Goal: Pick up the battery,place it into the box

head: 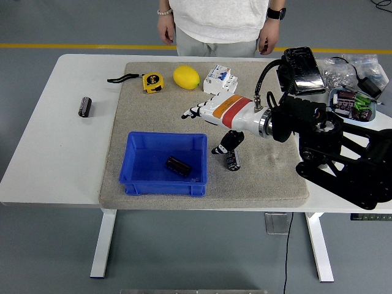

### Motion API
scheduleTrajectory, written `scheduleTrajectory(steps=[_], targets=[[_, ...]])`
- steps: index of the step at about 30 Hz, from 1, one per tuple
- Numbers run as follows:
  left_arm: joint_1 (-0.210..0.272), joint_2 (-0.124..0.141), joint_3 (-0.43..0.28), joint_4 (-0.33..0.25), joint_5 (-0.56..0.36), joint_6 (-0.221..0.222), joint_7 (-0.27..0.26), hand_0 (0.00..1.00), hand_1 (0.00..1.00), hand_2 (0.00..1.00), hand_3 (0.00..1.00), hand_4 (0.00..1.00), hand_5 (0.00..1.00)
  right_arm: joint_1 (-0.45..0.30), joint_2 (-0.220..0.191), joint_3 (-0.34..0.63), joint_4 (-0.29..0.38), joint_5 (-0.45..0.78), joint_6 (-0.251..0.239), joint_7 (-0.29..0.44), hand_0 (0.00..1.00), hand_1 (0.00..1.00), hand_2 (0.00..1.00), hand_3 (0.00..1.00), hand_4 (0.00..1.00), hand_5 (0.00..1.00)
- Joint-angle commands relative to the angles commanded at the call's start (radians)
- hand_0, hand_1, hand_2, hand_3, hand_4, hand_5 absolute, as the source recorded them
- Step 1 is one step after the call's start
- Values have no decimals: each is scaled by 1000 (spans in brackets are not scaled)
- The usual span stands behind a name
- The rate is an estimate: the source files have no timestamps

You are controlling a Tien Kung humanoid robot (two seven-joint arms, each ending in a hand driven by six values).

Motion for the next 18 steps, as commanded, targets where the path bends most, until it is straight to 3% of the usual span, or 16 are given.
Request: scheduleTrajectory(steps=[7,18], targets=[[3,-3,-18,-1,27,-4,8,827,794,824,670,687,543,-59,-15,7,-83,95,-58,-2,759,751,803,856,998,230],[4,-6,-27,-3,47,-9,11,822,794,825,669,687,543,-96,-19,-1,-123,-47,-26,-20,762,720,764,843,998,214]])
